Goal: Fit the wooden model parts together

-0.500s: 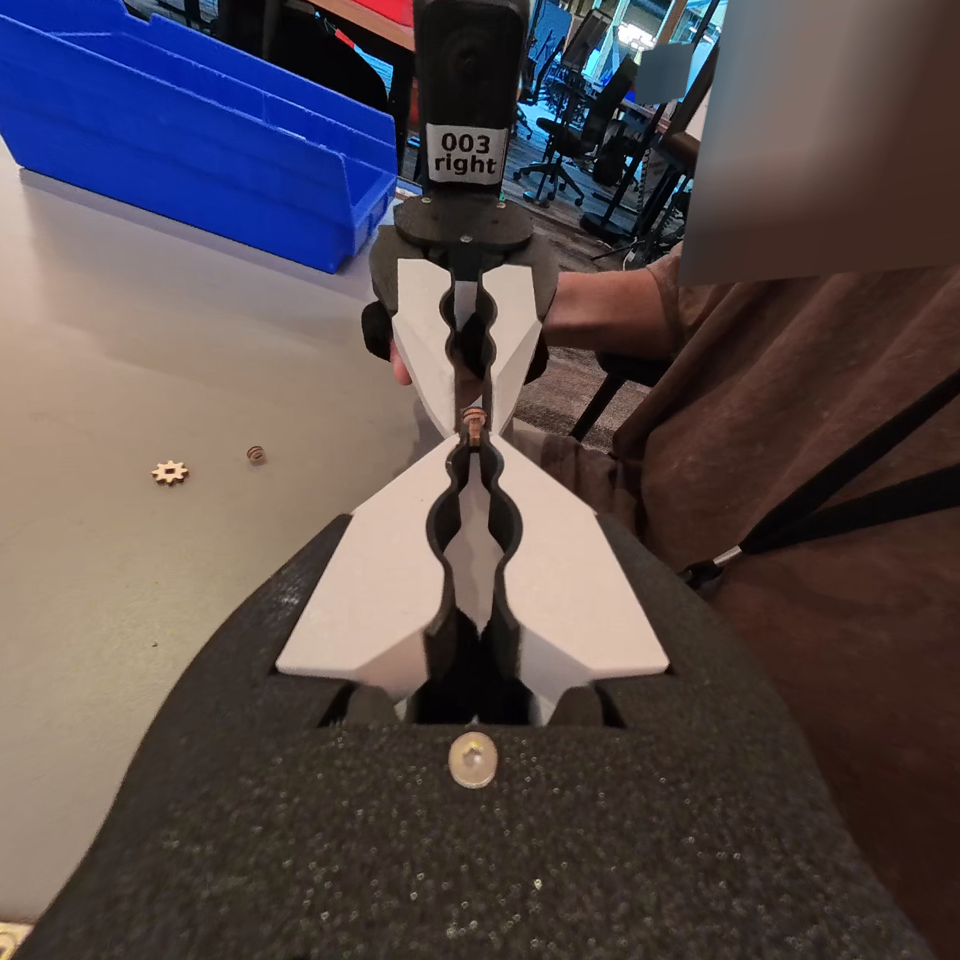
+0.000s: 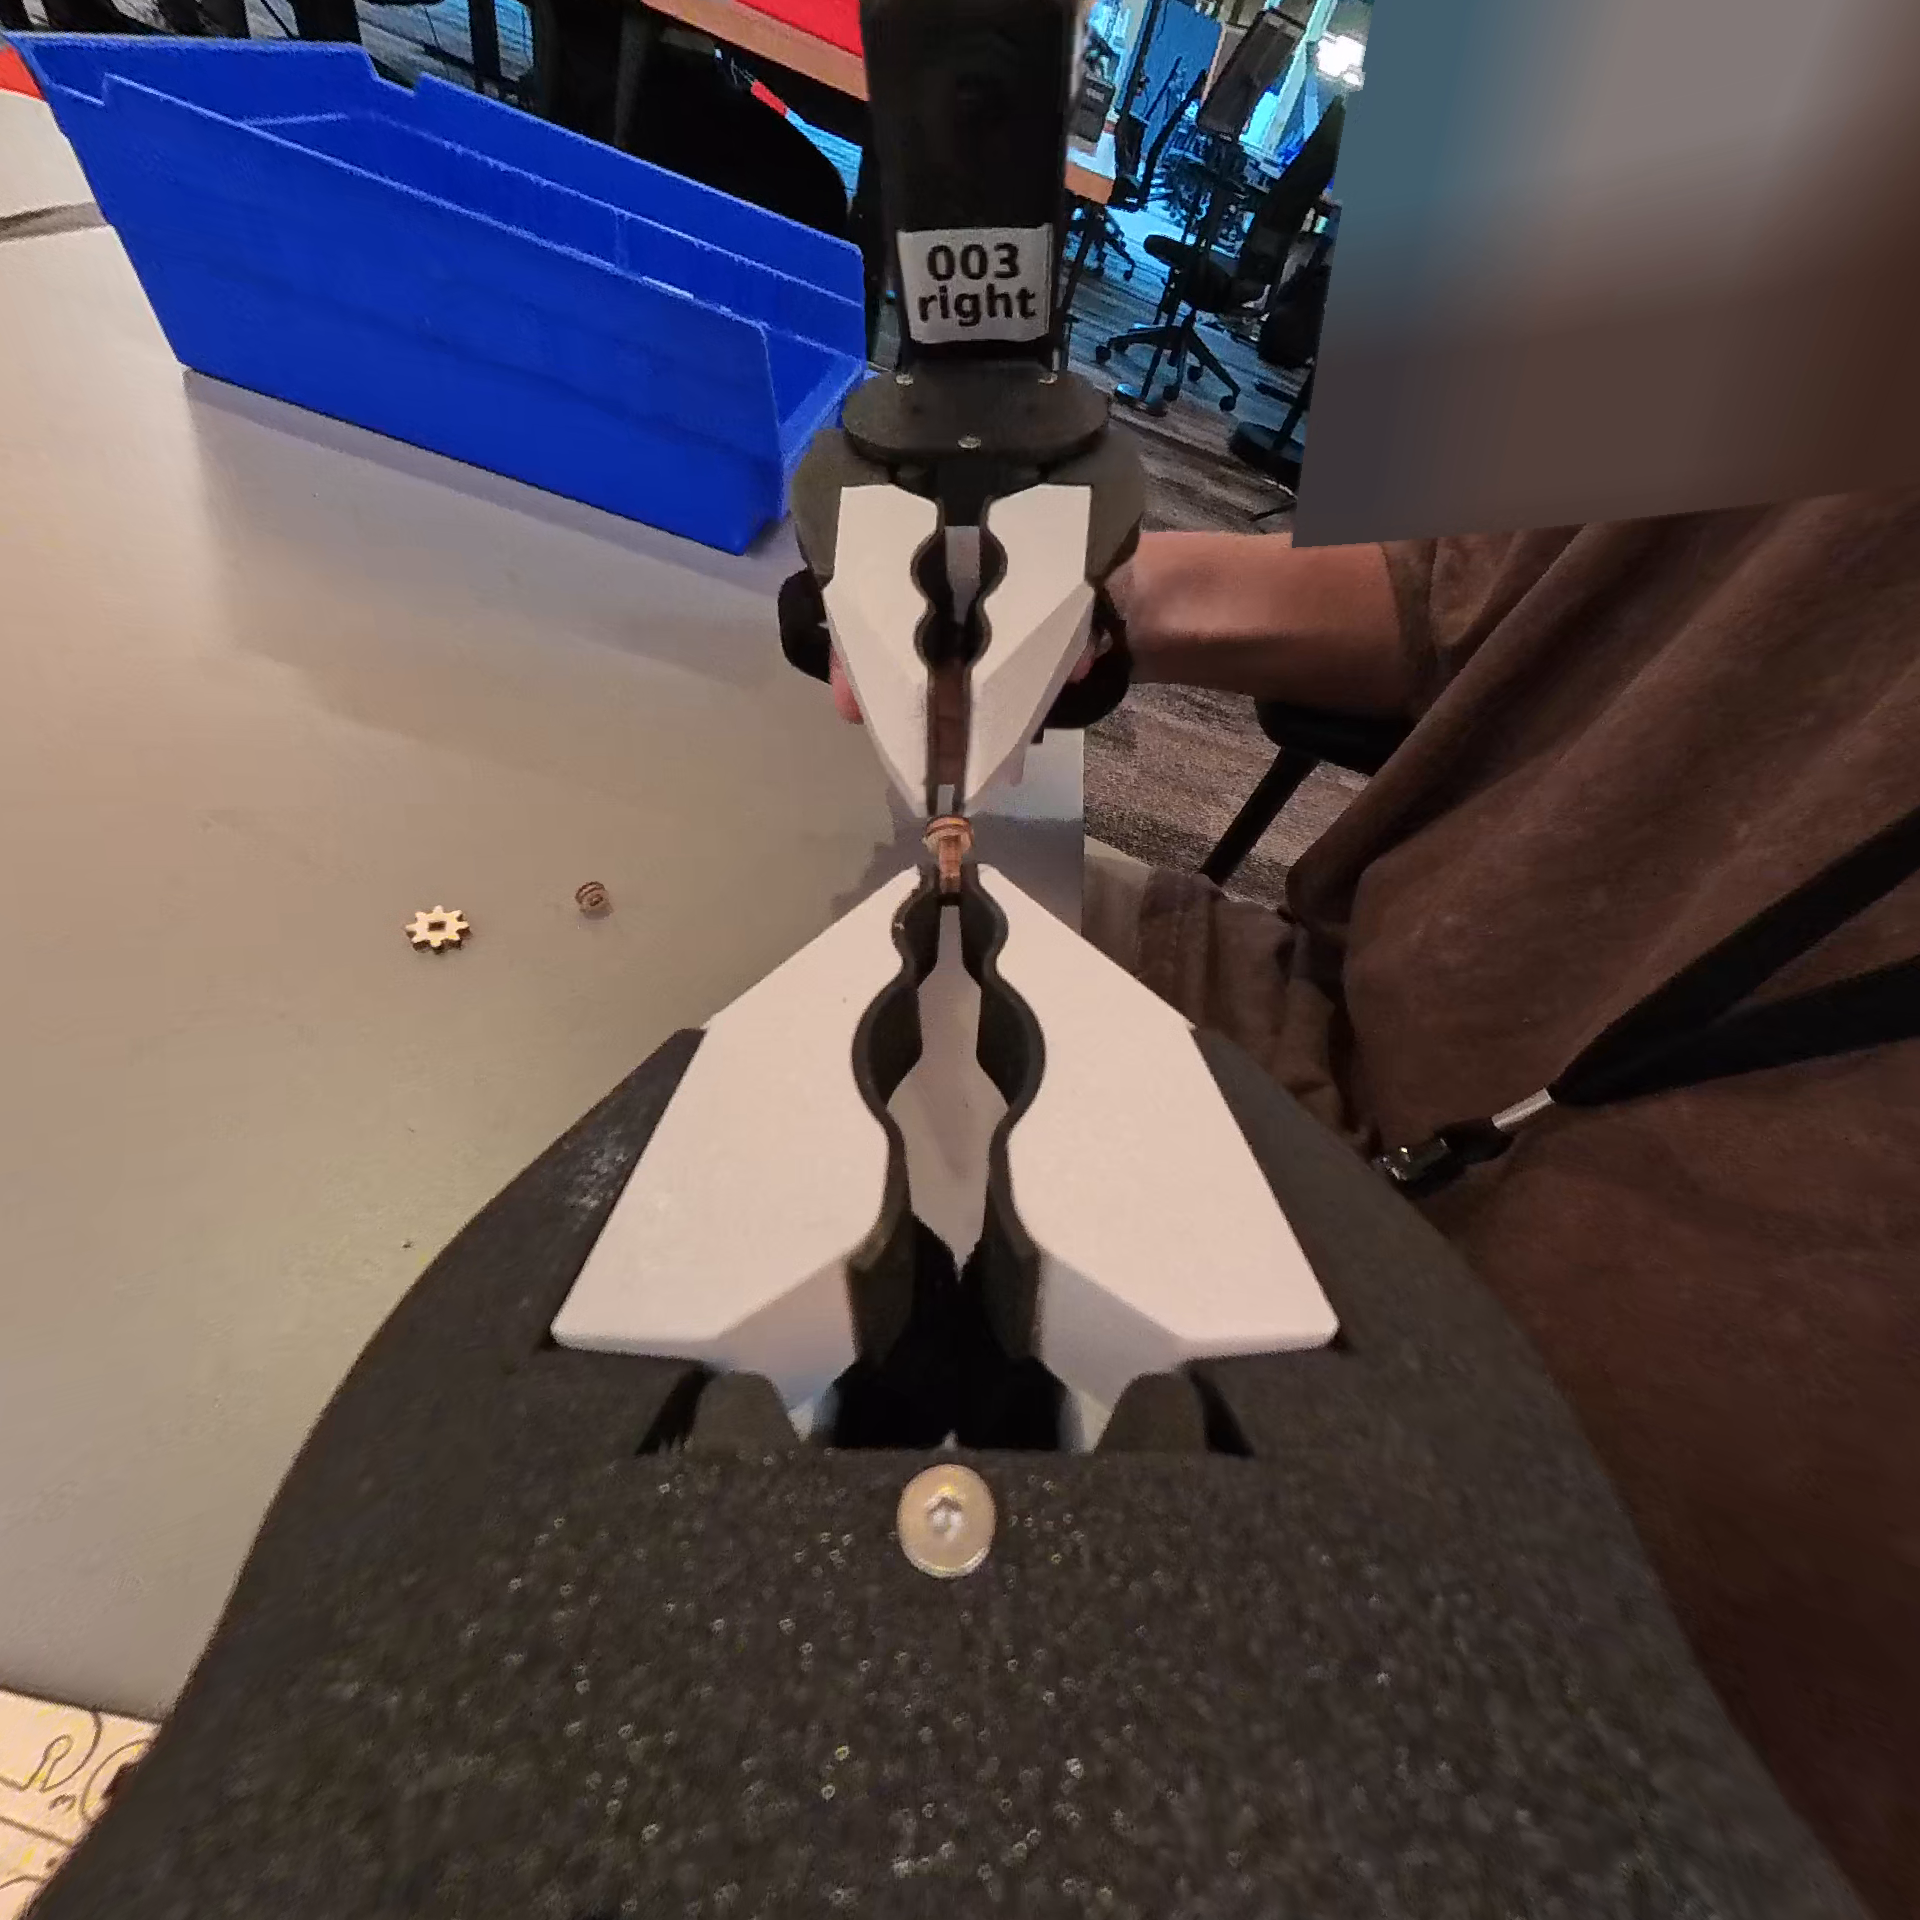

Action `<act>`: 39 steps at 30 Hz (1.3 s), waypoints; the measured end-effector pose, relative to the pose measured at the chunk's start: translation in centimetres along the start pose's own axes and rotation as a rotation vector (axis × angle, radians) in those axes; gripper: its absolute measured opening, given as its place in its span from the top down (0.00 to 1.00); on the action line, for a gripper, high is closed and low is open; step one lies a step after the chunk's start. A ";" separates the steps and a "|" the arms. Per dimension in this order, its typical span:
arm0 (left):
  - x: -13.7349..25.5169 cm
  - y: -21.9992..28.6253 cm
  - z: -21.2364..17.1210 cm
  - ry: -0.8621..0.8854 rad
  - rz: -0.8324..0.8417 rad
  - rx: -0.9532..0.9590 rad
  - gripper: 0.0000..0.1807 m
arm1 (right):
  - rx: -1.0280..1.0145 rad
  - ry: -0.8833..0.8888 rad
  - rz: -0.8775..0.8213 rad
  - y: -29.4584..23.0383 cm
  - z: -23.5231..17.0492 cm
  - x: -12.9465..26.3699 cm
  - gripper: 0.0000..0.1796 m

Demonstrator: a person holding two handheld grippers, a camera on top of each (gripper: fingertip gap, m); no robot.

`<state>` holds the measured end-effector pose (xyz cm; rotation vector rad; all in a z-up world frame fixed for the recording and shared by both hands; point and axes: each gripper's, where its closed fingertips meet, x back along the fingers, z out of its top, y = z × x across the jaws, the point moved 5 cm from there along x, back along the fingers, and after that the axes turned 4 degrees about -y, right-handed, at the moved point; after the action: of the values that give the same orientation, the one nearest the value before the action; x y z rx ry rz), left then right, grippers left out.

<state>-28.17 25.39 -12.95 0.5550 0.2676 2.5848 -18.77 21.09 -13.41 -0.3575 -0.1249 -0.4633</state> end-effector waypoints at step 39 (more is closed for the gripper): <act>-3.0 2.1 -1.9 -0.157 0.021 -0.184 0.99 | -0.035 -0.036 0.021 -0.7 0.0 -1.8 1.00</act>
<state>-27.48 21.95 -15.08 0.6909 -0.0283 2.5348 -20.65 21.24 -13.56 -0.4014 -0.1483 -0.4383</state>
